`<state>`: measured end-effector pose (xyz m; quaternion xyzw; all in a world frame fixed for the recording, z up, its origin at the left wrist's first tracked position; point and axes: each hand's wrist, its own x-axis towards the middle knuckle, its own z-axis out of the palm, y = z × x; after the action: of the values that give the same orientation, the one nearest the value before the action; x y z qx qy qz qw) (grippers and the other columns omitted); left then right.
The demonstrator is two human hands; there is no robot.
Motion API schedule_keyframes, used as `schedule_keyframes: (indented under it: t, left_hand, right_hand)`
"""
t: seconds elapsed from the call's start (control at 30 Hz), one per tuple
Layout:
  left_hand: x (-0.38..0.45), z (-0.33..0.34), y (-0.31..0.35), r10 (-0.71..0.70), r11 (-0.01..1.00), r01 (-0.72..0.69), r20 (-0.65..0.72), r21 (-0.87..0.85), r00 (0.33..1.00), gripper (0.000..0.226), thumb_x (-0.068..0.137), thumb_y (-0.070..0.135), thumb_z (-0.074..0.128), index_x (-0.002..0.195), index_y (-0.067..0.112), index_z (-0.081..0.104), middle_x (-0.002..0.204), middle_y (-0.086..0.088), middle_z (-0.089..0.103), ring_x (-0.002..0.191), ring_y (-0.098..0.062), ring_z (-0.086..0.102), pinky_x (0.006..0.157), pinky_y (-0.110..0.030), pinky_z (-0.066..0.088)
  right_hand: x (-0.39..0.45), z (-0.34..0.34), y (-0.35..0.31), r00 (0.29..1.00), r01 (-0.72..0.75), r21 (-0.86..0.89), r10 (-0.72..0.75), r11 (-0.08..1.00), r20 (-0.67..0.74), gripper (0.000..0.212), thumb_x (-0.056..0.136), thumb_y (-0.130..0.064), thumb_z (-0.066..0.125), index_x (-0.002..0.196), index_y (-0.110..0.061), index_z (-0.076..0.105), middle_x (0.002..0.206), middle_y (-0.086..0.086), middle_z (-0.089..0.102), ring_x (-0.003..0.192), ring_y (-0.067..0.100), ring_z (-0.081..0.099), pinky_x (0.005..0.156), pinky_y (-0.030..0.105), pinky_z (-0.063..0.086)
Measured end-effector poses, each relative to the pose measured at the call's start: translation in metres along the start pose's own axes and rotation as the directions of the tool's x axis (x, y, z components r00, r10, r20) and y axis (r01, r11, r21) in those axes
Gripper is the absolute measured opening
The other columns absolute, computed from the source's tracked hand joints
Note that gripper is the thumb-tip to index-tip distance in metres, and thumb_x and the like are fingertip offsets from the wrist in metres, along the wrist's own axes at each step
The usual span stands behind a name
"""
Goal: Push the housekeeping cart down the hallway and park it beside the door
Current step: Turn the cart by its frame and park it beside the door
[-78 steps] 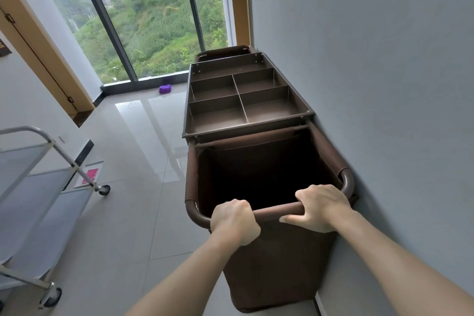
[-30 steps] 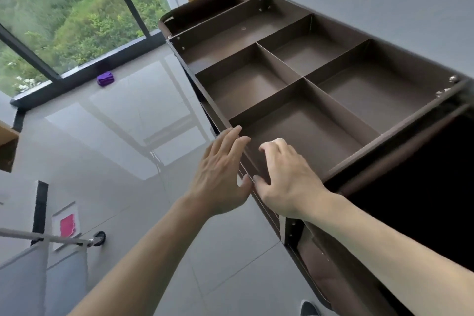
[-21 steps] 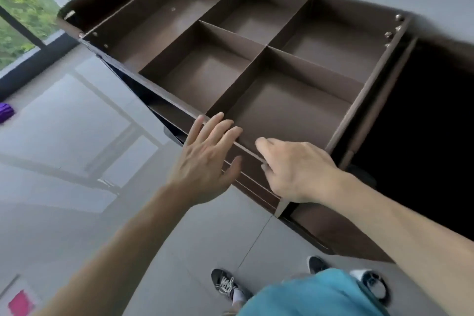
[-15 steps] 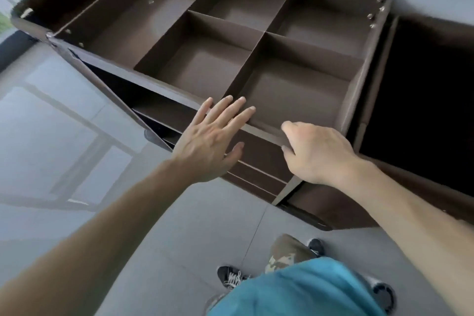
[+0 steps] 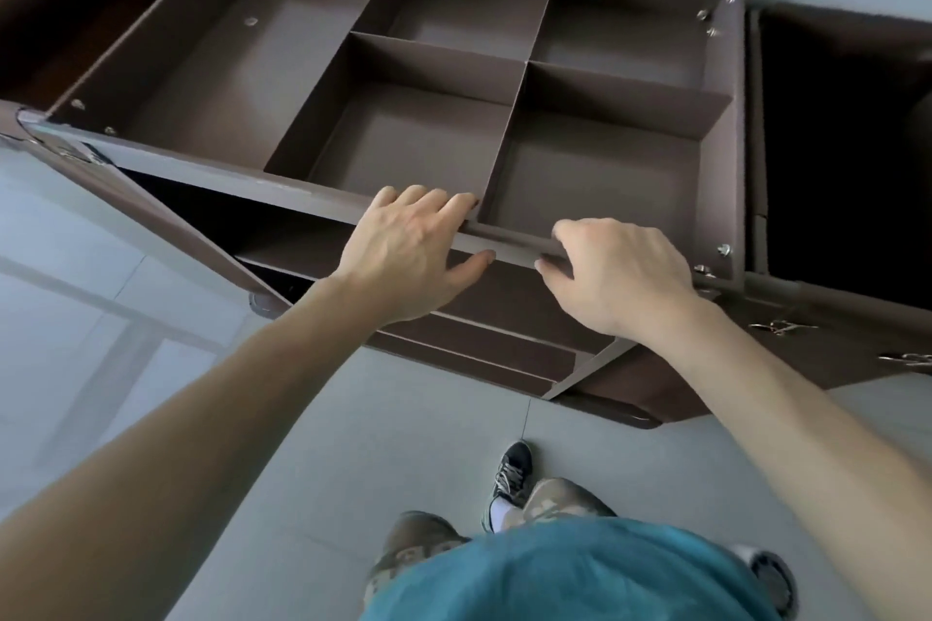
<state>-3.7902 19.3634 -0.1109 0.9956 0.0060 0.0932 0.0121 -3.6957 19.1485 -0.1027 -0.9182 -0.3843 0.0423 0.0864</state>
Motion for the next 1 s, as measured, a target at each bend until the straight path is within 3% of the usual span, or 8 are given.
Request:
schedule_keyframes:
  t: [0.07, 0.23, 0.4, 0.53, 0.67, 0.83, 0.9, 1.0]
  left_hand:
    - [0.011, 0.001, 0.004, -0.019, 1.000, 0.020, 0.024, -0.005, 1.000, 0.070, 0.090, 0.072, 0.046, 0.129, 0.014, 0.053, 0.105, -0.002, 0.071, 0.098, -0.028, 0.065, 0.085, -0.044, 0.048]
    - [0.026, 0.005, 0.028, -0.063, 0.997, 0.062, -0.031, -0.043, 0.998, 0.099, 0.081, 0.076, 0.057, 0.151, 0.011, 0.032, 0.132, -0.012, 0.053, 0.112, -0.031, 0.053, 0.091, -0.046, 0.049]
    - [0.035, 0.004, 0.029, 0.021, 1.000, -0.021, 0.014, -0.010, 1.000, 0.077, 0.085, 0.071, 0.042, 0.134, 0.012, 0.051, 0.152, -0.021, 0.037, 0.132, -0.037, 0.039, 0.100, -0.051, 0.041]
    - [0.036, 0.002, 0.026, 0.104, 0.995, -0.103, 0.048, -0.015, 0.993, 0.072, 0.086, 0.067, 0.033, 0.127, 0.013, 0.057, 0.162, -0.019, 0.029, 0.146, -0.035, 0.025, 0.113, -0.052, 0.031]
    - [0.053, 0.003, 0.038, 0.278, 0.960, -0.279, 0.098, -0.003, 0.956, 0.062, 0.093, 0.066, 0.036, 0.110, 0.018, 0.071, 0.149, -0.009, 0.050, 0.147, -0.028, 0.027, 0.122, -0.047, 0.017]
    - [0.061, 0.007, 0.045, 0.304, 0.947, -0.316, 0.143, 0.065, 0.942, 0.071, 0.093, 0.072, 0.024, 0.095, 0.024, 0.076, 0.112, 0.001, 0.068, 0.123, -0.024, 0.051, 0.112, -0.044, 0.030]
    - [0.061, 0.006, 0.044, 0.297, 0.948, -0.308, 0.126, 0.079, 0.946, 0.071, 0.094, 0.071, 0.022, 0.090, 0.023, 0.075, 0.104, 0.002, 0.069, 0.113, -0.024, 0.055, 0.105, -0.042, 0.036]
    - [0.061, 0.004, 0.048, 0.282, 0.950, -0.298, 0.156, 0.095, 0.947, 0.074, 0.094, 0.071, 0.018, 0.085, 0.023, 0.073, 0.098, 0.002, 0.069, 0.104, -0.024, 0.057, 0.101, -0.041, 0.038]
  right_hand:
    - [0.000, 0.002, -0.001, 1.000, 0.003, -0.023, -0.004, 1.000, -0.030, 0.041, 0.100, -0.044, 0.051, 0.069, -0.029, 0.029, 0.065, -0.012, 0.043, 0.054, 0.019, 0.044, 0.048, 0.028, 0.023]
    - [-0.003, -0.003, -0.001, 0.999, -0.036, -0.003, 0.036, 0.999, 0.004, 0.030, 0.097, -0.043, 0.053, 0.075, -0.028, 0.040, 0.070, -0.010, 0.048, 0.065, 0.027, 0.053, 0.055, 0.036, 0.033]
    - [0.002, -0.016, 0.015, 0.998, -0.065, -0.008, 0.065, 0.998, 0.024, 0.027, 0.090, -0.053, 0.057, 0.081, -0.028, 0.049, 0.082, -0.009, 0.054, 0.076, 0.024, 0.056, 0.061, 0.036, 0.038]
    - [-0.009, -0.018, 0.034, 0.983, -0.168, -0.013, 0.168, 0.986, 0.077, 0.041, 0.085, -0.070, 0.056, 0.079, -0.029, 0.051, 0.082, -0.010, 0.057, 0.075, 0.022, 0.056, 0.063, 0.037, 0.043]
    - [-0.004, -0.009, 0.034, 0.972, -0.205, -0.047, 0.209, 0.978, 0.107, 0.055, 0.082, -0.077, 0.054, 0.067, -0.024, 0.051, 0.068, -0.007, 0.053, 0.066, 0.031, 0.055, 0.060, 0.039, 0.044]
    - [-0.004, -0.008, 0.038, 0.979, -0.186, -0.044, 0.189, 0.982, 0.070, 0.057, 0.079, -0.080, 0.053, 0.065, -0.025, 0.047, 0.065, -0.010, 0.046, 0.059, 0.030, 0.048, 0.052, 0.033, 0.034]
    - [-0.006, -0.006, 0.038, 0.986, -0.161, -0.054, 0.163, 0.986, 0.034, 0.056, 0.081, -0.078, 0.053, 0.065, -0.025, 0.044, 0.064, -0.010, 0.045, 0.055, 0.026, 0.043, 0.046, 0.030, 0.024]
    - [-0.008, -0.006, 0.038, 0.988, -0.148, -0.042, 0.150, 0.988, 0.032, 0.053, 0.085, -0.074, 0.052, 0.066, -0.025, 0.041, 0.065, -0.009, 0.045, 0.057, 0.027, 0.045, 0.047, 0.032, 0.021]
